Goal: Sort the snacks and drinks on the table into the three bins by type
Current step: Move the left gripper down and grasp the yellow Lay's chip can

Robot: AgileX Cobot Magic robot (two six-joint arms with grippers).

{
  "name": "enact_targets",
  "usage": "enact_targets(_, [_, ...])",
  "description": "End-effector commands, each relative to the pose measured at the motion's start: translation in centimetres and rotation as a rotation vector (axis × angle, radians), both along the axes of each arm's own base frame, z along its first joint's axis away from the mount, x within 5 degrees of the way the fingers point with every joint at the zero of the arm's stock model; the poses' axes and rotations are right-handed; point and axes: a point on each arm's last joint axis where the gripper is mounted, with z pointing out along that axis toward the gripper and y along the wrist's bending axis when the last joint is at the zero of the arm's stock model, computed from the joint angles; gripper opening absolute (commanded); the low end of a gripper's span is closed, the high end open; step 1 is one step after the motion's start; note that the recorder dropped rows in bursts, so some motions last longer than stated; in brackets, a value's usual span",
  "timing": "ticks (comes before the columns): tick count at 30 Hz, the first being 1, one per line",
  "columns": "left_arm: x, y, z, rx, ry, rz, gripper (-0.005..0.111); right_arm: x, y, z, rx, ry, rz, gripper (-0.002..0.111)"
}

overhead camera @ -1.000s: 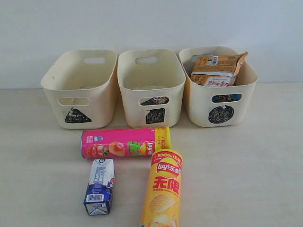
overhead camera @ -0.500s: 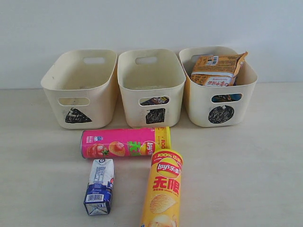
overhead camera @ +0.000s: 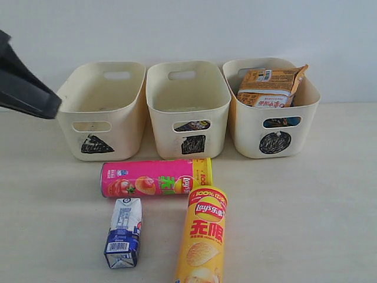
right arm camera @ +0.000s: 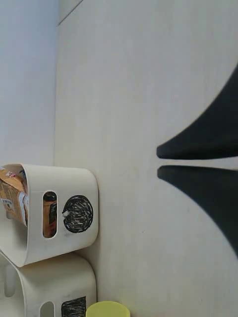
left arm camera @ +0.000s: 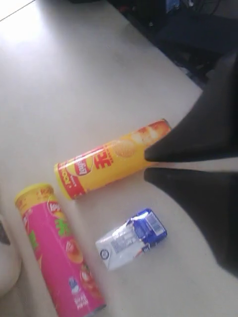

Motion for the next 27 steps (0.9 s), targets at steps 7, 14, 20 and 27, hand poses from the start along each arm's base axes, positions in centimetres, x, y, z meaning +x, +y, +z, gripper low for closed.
enact_targets(7, [1.2,-8.5,-2.6,0.019,0.156,-0.234,0.004,0.0,0.0,0.0,-0.001,-0.012,0.000,0.002])
enact_targets(14, [0.2,-13.7,-4.1,-0.083,0.260,-0.405,0.004,0.0,0.0,0.0,-0.001,-0.012,0.000,0.002])
enact_targets(20, [1.3,-15.3,-6.9,-0.076,0.322,-0.446,0.007,0.0,0.0,0.0,-0.001,-0.012,0.000,0.002])
enact_targets(27, [2.8,-16.6,-10.6,-0.046,0.429,-0.425,0.071,0.0,0.0,0.0,-0.001,-0.012,0.000,0.002])
